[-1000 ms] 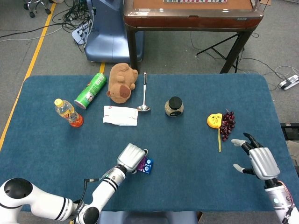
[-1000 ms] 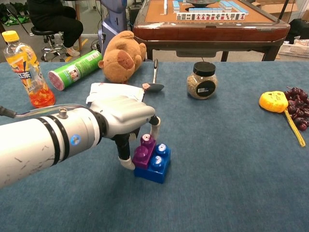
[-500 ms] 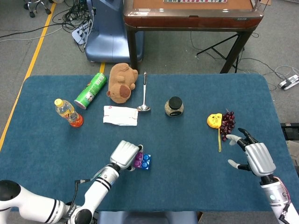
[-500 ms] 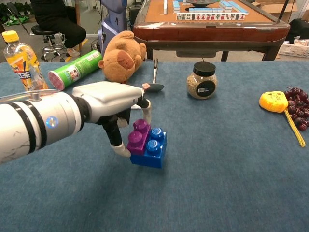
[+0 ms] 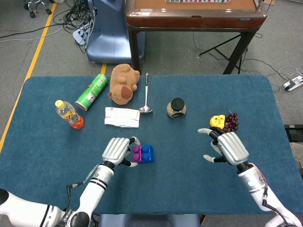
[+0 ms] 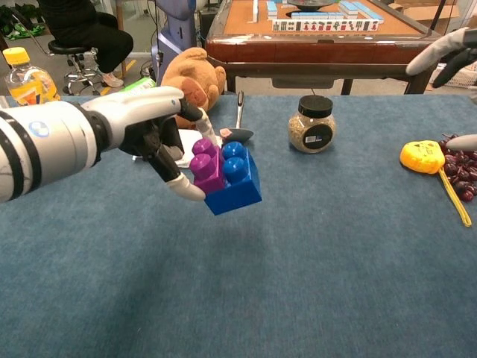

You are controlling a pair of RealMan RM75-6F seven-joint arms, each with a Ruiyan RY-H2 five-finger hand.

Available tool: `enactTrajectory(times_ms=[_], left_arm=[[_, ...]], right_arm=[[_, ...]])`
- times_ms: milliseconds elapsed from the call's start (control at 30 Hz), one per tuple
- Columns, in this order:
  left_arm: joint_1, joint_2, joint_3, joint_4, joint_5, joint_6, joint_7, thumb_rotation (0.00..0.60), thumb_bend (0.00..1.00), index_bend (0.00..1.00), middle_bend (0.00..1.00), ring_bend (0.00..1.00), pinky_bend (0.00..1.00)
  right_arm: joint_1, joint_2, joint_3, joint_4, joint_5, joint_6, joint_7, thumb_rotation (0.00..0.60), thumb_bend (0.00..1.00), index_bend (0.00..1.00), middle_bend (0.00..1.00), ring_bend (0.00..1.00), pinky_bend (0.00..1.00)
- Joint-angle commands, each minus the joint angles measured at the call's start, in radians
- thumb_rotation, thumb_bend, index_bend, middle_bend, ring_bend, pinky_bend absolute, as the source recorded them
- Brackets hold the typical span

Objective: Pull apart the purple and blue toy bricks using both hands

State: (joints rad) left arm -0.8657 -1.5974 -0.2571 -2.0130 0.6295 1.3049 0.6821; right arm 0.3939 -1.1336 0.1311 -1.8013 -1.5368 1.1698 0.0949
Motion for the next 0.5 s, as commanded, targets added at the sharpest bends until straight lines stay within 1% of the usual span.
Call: enactTrajectory(times_ms=[33, 200, 300, 500], left_arm=[[0.008, -0.01, -0.025, -0.008, -0.016, 0.02, -0.026, 0.6, 0.16, 0.65, 1.0, 0.84, 1.0], [0.009, -0.035, -0.056, -0.009, -0.018, 0.057, -0.049, 0.6, 0.16, 0.66, 1.0, 0.85, 1.0], [0.01, -0.048, -0.067, -0.012, -0.018, 0.076, -0.055, 0.6, 0.16, 0.66, 1.0, 0.85, 1.0], [0.012, -0.059, -0.075, -0.016, -0.017, 0.101, -0.054, 0.6, 0.16, 0.67, 1.0, 0.86, 1.0]], right_arm=[[0.068, -0.002, 0.039, -0.057, 0.086, -0.094, -0.041, 0.6, 0.0, 0.27, 1.0, 1.0, 1.0], [0.146, -0.02, 0.089, -0.1, 0.207, -0.189, -0.077, 0.6, 0.0, 0.27, 1.0, 1.0, 1.0], [0.189, -0.041, 0.112, -0.112, 0.273, -0.223, -0.114, 0.6, 0.0, 0.27, 1.0, 1.0, 1.0], [0.26, -0.081, 0.144, -0.127, 0.396, -0.279, -0.142, 0.6, 0.0, 0.27, 1.0, 1.0, 1.0]])
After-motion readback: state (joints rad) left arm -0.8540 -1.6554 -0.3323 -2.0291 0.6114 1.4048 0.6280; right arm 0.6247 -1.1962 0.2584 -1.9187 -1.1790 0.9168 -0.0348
